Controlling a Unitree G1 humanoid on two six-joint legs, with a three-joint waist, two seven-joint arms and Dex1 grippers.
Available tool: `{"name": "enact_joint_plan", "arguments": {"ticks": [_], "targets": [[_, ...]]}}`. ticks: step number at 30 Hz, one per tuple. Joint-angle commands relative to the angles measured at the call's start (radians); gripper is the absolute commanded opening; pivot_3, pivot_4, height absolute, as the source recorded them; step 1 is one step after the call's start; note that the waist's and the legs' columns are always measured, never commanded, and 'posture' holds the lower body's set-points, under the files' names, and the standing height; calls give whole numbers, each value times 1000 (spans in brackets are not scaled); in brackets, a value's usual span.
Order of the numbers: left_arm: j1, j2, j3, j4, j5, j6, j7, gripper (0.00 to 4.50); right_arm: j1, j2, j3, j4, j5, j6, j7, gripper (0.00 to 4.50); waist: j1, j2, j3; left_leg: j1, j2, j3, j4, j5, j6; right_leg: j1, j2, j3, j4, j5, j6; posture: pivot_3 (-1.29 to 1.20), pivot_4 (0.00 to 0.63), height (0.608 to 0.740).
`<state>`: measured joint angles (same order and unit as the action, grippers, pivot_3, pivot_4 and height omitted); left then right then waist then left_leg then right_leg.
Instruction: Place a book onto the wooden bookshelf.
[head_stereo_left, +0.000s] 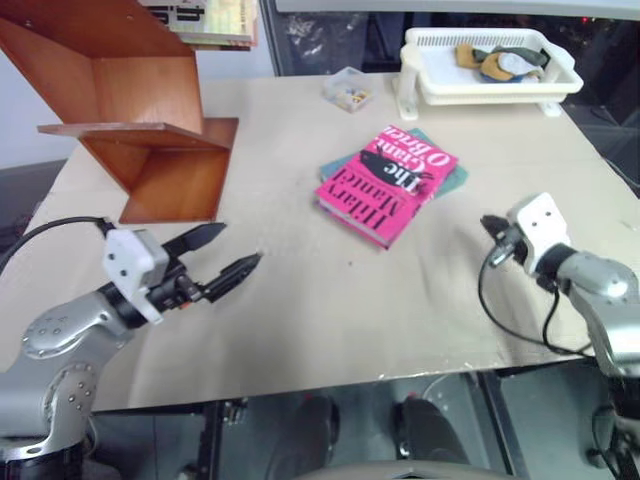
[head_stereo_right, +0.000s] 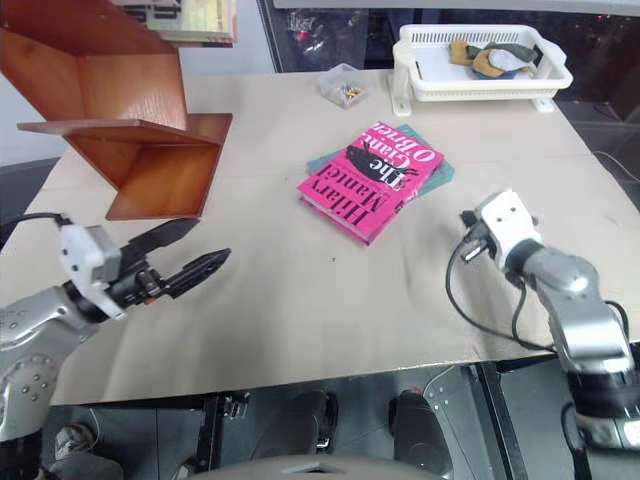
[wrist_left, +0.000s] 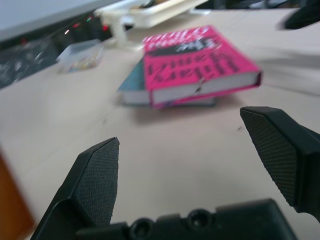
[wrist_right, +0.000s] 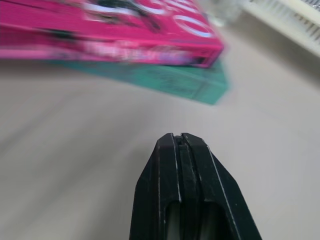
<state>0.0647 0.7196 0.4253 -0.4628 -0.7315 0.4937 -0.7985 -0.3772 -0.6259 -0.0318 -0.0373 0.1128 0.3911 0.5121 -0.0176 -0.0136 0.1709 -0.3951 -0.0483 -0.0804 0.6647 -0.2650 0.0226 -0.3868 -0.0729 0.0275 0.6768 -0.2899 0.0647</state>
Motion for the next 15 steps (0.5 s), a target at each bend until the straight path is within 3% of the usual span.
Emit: {"name": "enact_joint_plan", "arguments": {"ticks": [1, 5, 9, 15], "targets": [[-23, -4, -25, -49, -2, -12, 10, 4500, -201, 30, 36, 307, -68, -109, -17, 9, -2, 1, 1, 0, 0, 1, 0, 0, 0, 0, 1, 0, 1, 0, 0, 0, 150, 740], [-36, -15, -52, -75, -9, -6, 32, 4500, -477, 83, 60, 762, -115, -255, -13, 9, -4, 2, 2, -2, 0, 1, 0, 0, -1, -3, 1, 1, 0, 0, 0, 0, 150, 740], [-27, -28, -66, -113, -18, 1, 55, 4500, -661, 120, 86, 1094, -177, -390, -35, 9, -6, 2, 2, -5, 0, 3, -1, 0, -1, -6, 2, 2, 0, 0, 0, 0, 150, 740], [48, -49, -37, -201, -44, 9, 106, 4500, -786, 147, 109, 1329, -257, -483, -79, 9, -23, 2, 2, -7, 0, 4, -3, 0, -1, -9, 1, 4, -1, 0, 0, 0, 150, 740]]}}
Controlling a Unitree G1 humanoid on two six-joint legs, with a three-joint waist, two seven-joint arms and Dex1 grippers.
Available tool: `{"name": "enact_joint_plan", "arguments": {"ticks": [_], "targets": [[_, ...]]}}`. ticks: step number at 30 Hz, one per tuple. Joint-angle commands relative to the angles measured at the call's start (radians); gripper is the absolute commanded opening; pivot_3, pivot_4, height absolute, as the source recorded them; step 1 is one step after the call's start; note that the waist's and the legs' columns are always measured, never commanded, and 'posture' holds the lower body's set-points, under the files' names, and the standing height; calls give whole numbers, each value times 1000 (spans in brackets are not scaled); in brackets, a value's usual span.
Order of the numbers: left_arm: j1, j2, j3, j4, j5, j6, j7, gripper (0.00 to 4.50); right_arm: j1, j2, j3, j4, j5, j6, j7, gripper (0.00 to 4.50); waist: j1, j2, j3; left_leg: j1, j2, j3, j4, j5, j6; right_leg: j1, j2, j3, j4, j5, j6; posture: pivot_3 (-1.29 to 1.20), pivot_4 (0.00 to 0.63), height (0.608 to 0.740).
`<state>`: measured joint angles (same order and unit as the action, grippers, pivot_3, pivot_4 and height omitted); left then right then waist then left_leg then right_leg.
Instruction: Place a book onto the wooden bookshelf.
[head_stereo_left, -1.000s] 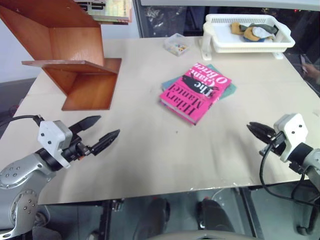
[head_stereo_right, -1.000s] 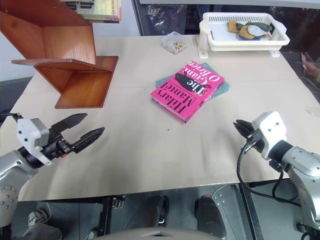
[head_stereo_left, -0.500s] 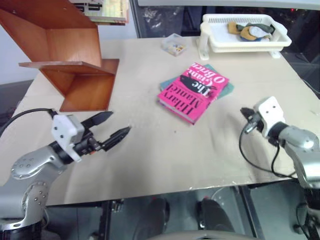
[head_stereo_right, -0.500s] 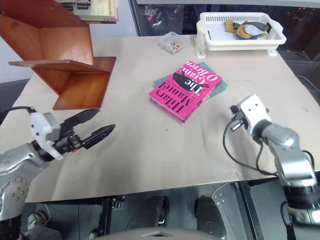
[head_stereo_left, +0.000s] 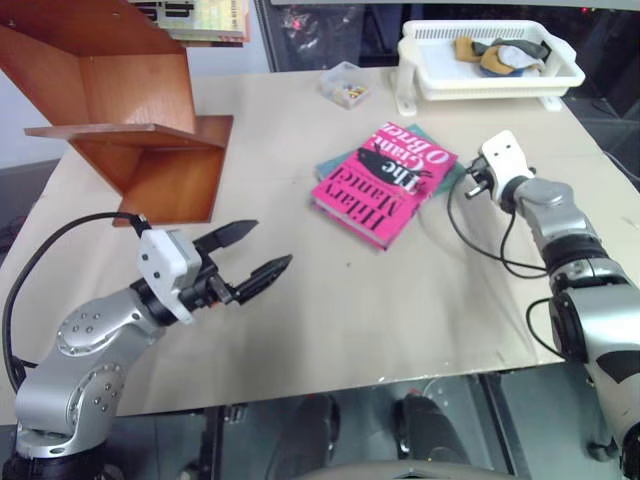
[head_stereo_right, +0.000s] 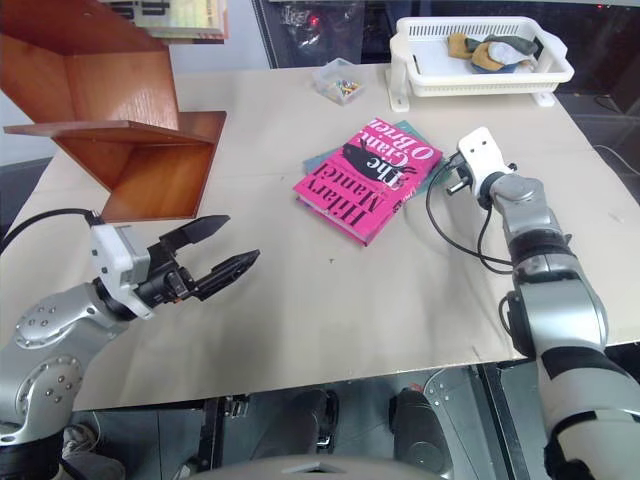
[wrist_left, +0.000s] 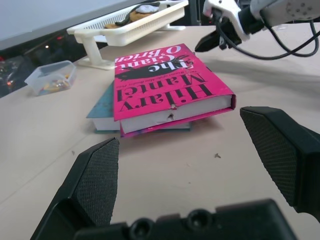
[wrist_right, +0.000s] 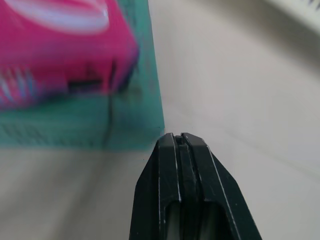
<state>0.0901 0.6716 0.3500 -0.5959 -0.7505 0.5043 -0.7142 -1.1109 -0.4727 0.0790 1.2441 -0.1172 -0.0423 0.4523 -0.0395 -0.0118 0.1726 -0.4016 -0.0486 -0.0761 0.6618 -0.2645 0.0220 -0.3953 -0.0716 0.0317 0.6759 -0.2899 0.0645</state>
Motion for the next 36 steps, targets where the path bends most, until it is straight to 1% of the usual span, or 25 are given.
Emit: {"name": "enact_joint_plan", "arguments": {"ticks": [1, 6, 11, 15, 19, 30, 33, 36], "targets": [[36, -2, 45, -78, -29, -2, 27, 4500, -59, -3, -3, 61, -32, -62, -16, 9, -2, 0, 0, 0, 0, 0, 0, 0, 0, 0, 0, 0, 0, 0, 0, 0, 150, 740], [93, -7, 86, -111, -43, -6, 47, 4500, -89, 3, -8, 97, -70, -80, -41, 9, -5, 0, 0, 2, 2, 1, 0, 1, -1, 0, 1, 2, 3, 0, 0, 0, 150, 740], [113, -8, 95, -121, -46, -13, 53, 4500, -102, 26, -36, 104, -69, -91, -60, 9, -5, 0, 0, 2, 2, 1, 0, 1, -1, 0, 1, 2, 3, 0, 0, 0, 150, 740], [124, -12, 104, -119, -43, -20, 53, 4500, -106, 68, -78, 99, -37, -124, -19, 9, -5, 0, 0, 2, 2, 1, 0, 1, -1, 0, 1, 2, 3, 0, 0, 0, 150, 740], [131, -14, 100, -110, -39, -31, 48, 4500, -95, 87, -79, 96, -49, -147, 4, 9, -4, 1, 0, 2, 1, 1, 0, 1, -1, 0, 1, 2, 3, 0, 0, 0, 150, 740], [114, -14, 81, -79, -37, -41, 35, 4500, -68, 83, -69, 81, -64, -176, 63, 9, -5, 1, 0, 2, 1, 1, 0, 1, -1, 0, 1, 2, 3, 0, 0, 0, 150, 740], [107, -15, 72, -69, -35, -39, 35, 4500, -53, 77, -70, 70, -63, -179, 53, 9, -4, 1, 0, 2, 1, 1, 0, 1, -1, 0, 1, 2, 3, 0, 0, 0, 150, 740], [112, -20, 56, -30, -13, -53, 14, 4500, -13, 71, -71, 33, -50, -203, 90, 9, -4, 1, 0, 2, 1, 1, 0, 1, -1, 0, 1, 2, 3, 0, 0, 0, 150, 740]]}}
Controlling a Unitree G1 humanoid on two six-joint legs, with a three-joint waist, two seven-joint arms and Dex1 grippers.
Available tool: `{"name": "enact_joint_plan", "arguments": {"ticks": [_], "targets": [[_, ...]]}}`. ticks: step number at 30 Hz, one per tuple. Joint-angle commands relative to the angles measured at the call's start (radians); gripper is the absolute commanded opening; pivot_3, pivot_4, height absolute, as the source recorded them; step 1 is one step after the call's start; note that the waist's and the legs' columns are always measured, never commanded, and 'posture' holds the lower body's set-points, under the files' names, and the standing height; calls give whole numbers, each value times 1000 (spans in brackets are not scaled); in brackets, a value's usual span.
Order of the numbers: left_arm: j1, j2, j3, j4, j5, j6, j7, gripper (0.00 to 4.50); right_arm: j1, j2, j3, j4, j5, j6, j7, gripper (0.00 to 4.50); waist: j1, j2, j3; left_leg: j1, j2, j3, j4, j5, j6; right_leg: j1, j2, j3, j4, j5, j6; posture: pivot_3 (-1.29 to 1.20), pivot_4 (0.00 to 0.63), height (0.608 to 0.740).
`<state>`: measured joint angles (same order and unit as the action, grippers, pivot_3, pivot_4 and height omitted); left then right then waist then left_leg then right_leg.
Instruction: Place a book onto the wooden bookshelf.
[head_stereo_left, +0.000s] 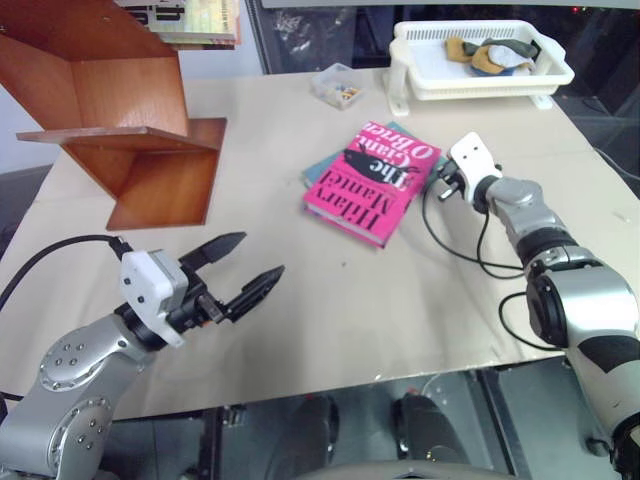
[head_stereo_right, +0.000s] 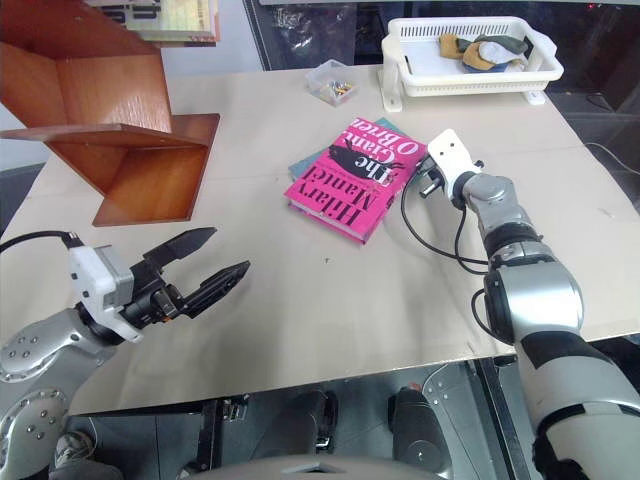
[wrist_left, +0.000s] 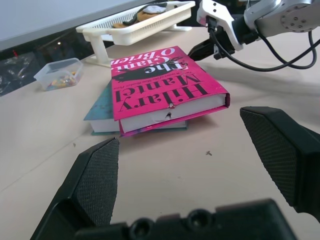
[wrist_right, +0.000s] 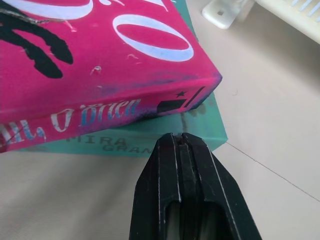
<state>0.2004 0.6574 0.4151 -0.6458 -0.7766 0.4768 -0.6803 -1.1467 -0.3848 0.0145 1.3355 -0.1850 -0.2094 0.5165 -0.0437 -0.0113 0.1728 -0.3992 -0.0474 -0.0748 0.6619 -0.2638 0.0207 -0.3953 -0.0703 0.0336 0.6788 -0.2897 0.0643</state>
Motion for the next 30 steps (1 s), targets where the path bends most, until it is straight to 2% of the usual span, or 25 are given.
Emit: {"name": "enact_joint_plan", "arguments": {"ticks": [1, 4, 5, 6, 8, 10, 11, 12, 14, 18, 23, 27, 30], "targets": [[0, -7, -15, 31, 17, -28, -24, 4500, 35, -17, -11, -71, 27, -35, 40, 9, 1, 0, 0, 0, 0, 0, 0, 0, 0, 0, 0, 0, 0, 0, 0, 0, 150, 740], [-43, -13, -60, 65, 43, -29, -22, 4500, 84, -32, -7, -121, 36, -41, 89, 9, 2, 0, 0, 0, 0, 0, 0, 0, 0, 0, 0, 0, 0, 0, 0, 0, 150, 740], [-63, -16, -76, 74, 49, -26, -18, 4500, 100, -34, -10, -142, 43, -37, 98, 558, 3, 0, 0, 0, 0, 0, 0, 0, 0, 0, 0, -1, 0, 0, 0, 0, 150, 740], [-86, -19, -92, 84, 54, -22, -14, 4500, 116, -35, -12, -163, 48, -35, 97, 840, 3, 0, 0, 0, 0, 0, 1, 0, 0, 0, 0, -1, 1, 0, 0, 0, 150, 740], [-136, -25, -123, 105, 58, -10, -8, 4500, 148, -30, -33, -218, 66, -22, 40, 1825, 2, 0, 0, 0, 0, 0, 1, 0, 0, 0, 0, -1, 1, 0, 0, 0, 150, 740], [-160, -26, -137, 116, 60, -5, -6, 4500, 167, -25, -45, -259, 77, 14, -14, 2584, 0, 0, 0, 0, 0, 0, 2, 0, 0, 0, 0, 0, 2, 0, 0, 0, 150, 740], [-167, -26, -142, 121, 64, -5, -6, 4500, 176, -24, -46, -281, 73, 31, -47, 3239, -2, 0, 0, 0, 0, 0, 2, 0, 0, 0, 0, 0, 2, 0, 0, 0, 150, 740], [-173, -26, -145, 125, 67, -6, -7, 4500, 187, -13, -73, -320, 104, 98, -69, 3510, -3, 0, 0, 0, 0, 0, 2, 0, 0, 0, 0, 0, 2, 0, 0, 0, 150, 740], [-192, -27, -150, 138, 67, -2, -3, 4500, 214, -3, -93, -434, 120, 257, -125, 3510, -3, 0, 0, 0, 1, 0, 1, 0, 0, -1, 0, 1, 2, 0, 0, 0, 150, 740], [-218, -22, -164, 153, 83, -3, -8, 4500, 344, 2, -128, -748, 254, 431, -3, 3510, 5, 0, 0, 0, 1, -1, 1, 0, 0, 0, 0, 0, 1, 0, 0, 0, 150, 740], [-255, -11, -189, 168, 107, -15, -31, 4500, 557, -27, -129, -1154, 328, 593, 35, 3510, 12, 0, 0, -1, 0, -1, 1, 0, 0, 0, 0, -1, 1, 0, 0, 0, 150, 740], [-289, -13, -215, 189, 113, -4, -44, 4500, 703, -3, -160, -1389, 409, 764, -3, 4478, 12, 0, 0, -1, 0, -2, 1, 0, 0, 0, 0, -1, 1, 0, 0, 0, 150, 740], [-308, -13, -228, 205, 116, -1, -54, 4500, 744, 31, -203, -1477, 468, 853, -57, 4478, 6, 0, 0, 0, 1, -2, 1, 0, 1, 0, -1, 0, 2, 0, 0, 0, 150, 740]]}}
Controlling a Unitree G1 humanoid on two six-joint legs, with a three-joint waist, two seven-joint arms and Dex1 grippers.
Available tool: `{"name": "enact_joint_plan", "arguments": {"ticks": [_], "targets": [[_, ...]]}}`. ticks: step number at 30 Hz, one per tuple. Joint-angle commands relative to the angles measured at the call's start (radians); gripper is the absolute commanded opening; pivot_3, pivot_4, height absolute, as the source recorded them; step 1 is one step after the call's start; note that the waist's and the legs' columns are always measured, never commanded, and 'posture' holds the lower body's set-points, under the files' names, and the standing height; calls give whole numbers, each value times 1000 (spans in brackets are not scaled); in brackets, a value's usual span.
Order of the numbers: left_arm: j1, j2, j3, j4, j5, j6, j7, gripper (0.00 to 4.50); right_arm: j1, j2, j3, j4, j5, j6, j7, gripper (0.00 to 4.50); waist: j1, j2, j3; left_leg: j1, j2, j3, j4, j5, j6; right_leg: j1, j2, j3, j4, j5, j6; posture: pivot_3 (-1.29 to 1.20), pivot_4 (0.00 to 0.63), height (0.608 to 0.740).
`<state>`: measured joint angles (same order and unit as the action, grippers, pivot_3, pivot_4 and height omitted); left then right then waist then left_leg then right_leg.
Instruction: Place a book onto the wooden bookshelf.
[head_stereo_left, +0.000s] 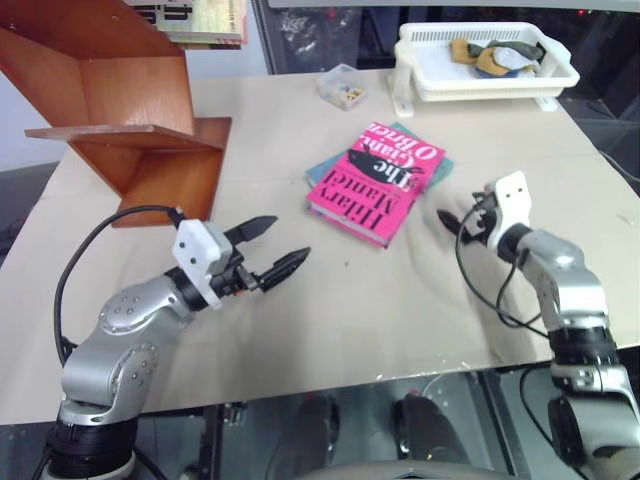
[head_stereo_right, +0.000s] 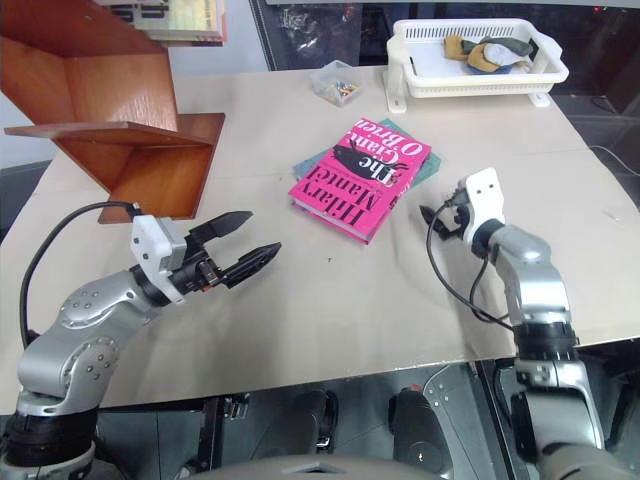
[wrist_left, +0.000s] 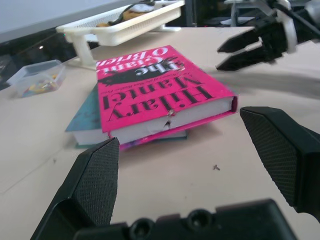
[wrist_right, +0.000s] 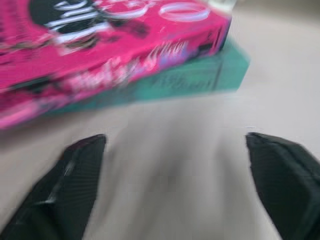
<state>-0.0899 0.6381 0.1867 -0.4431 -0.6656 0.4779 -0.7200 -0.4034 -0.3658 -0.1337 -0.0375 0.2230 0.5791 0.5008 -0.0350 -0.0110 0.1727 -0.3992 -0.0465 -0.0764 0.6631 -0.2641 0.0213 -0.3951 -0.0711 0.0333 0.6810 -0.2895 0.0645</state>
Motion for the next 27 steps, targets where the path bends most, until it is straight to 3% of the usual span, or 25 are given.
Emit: {"name": "enact_joint_plan", "arguments": {"ticks": [1, 4, 13, 27], "targets": [[-25, 7, -3, 10, 5, -1, -18, 4500, 10, 30, -77, -133, 94, 94, -57, 4478, -4, 0, 0, 0, 0, 0, 0, 0, 0, 0, 0, 0, 1, 0, 0, 0, 150, 740], [-46, 8, -13, 29, 12, -2, -29, 4500, 36, 46, -76, -201, 128, 131, -74, 4478, -1, 0, 0, 1, 0, 0, 0, 0, 1, 0, 0, 0, 1, 0, 0, 0, 150, 740], [-42, -7, -20, 30, 29, -14, -26, 4500, 33, 16, 174, -156, -69, 26, -114, 4478, -5, 0, 0, 0, -1, 0, 0, 0, 0, 0, 1, -1, 0, 0, 0, 0, 150, 740], [27, -12, 10, -18, 31, -23, 2, 4500, 41, -1, 201, -212, -81, 38, -87, 4478, 1, 0, 0, 0, -1, -1, 0, 0, 0, 0, 0, -1, 0, 0, 0, 0, 150, 740]]}}
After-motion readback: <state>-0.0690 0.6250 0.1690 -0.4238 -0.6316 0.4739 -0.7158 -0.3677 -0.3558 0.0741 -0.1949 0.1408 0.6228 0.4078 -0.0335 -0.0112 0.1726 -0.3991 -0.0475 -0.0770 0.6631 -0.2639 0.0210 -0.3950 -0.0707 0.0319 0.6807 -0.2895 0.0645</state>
